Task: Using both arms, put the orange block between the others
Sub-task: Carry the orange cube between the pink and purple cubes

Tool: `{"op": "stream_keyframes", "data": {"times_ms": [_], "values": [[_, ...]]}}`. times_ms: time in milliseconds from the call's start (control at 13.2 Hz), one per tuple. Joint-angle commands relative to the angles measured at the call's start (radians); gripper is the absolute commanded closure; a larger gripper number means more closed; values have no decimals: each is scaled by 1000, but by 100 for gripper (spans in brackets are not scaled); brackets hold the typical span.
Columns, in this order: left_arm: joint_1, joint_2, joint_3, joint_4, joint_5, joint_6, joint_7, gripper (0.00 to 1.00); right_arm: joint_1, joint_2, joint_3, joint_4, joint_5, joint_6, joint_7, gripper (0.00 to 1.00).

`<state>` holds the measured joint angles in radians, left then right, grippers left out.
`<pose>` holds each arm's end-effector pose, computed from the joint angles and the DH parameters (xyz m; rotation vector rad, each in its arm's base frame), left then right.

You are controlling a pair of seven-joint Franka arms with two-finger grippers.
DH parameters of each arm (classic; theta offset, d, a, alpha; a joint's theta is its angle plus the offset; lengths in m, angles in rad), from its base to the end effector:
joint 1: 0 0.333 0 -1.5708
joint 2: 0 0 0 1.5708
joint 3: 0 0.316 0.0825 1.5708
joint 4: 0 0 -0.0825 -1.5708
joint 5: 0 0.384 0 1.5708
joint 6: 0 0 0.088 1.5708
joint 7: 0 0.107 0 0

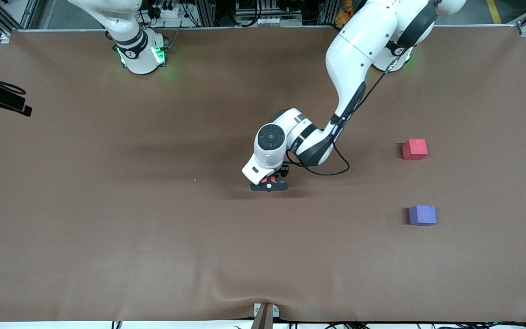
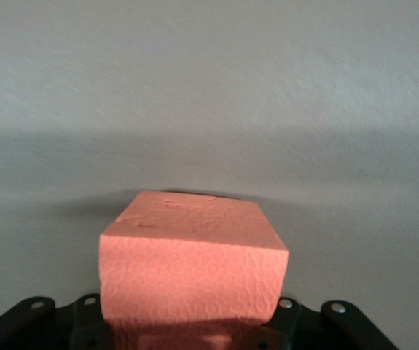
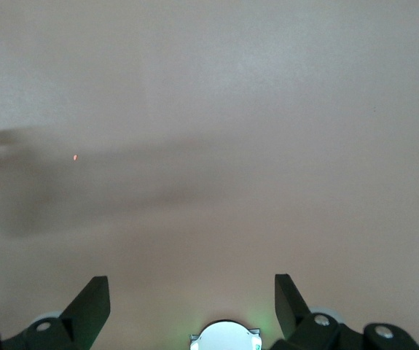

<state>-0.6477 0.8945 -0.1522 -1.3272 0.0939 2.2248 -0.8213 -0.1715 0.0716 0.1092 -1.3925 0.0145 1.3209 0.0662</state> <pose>0.5379 -0.5124 0.1976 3.1017 0.0337 -0.0345 0.5485 -0.0350 0.6470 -3.1057 0.1954 0.2226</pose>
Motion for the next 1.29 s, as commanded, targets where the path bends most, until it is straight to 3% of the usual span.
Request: {"op": "stream_keyframes", "data": {"times_ms": [0,682,910,1213], "values": [[39,-90,19,-15,0,-115,-12,100,-14,-1,12,15,-10,-9,3,0],[380,-184,33,-81,3,-257,212,100,-14,-1,13,17,-10,-8,4,0],[520,-239,26,-156,4,-249,379,100,-16,-1,12,17,-7,-8,3,0],[579,-373,29,-328,4,-244,422,100,-20,-1,10,17,-8,-9,1,0]]}}
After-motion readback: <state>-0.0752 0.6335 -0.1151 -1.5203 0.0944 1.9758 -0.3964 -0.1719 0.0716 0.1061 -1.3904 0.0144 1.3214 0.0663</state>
